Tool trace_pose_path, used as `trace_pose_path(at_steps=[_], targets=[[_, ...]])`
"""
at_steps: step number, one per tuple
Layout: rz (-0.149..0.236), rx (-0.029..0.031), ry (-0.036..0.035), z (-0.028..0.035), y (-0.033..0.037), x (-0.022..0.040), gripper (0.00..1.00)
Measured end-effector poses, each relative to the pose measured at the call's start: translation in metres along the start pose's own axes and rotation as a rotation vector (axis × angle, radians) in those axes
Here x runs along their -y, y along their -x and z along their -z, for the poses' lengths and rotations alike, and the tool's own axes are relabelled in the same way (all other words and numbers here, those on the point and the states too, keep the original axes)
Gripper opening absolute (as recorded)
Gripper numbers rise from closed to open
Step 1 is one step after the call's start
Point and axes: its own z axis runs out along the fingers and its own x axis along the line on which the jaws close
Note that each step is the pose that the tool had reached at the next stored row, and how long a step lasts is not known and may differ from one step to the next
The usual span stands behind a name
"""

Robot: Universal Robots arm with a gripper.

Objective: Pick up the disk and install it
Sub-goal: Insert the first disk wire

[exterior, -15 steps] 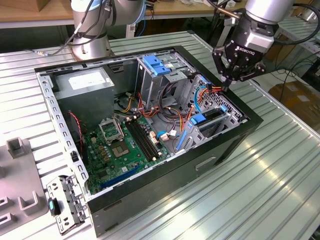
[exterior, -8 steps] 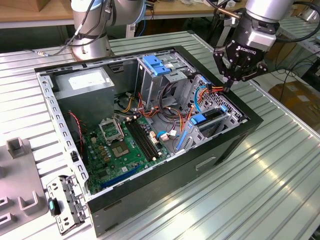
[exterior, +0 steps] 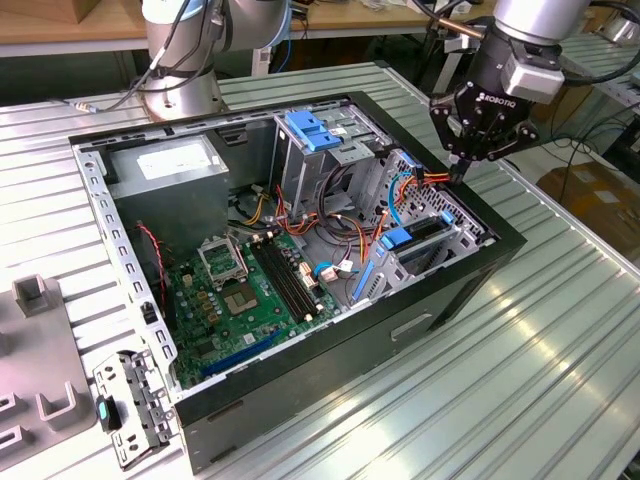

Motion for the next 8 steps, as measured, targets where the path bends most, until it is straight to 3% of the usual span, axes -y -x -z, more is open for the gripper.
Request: trace_pose_path(at_steps=[8], targets=[[0.057, -0.0023, -0.0035, 0.0003, 0.0009, 0.0087, 0.11]])
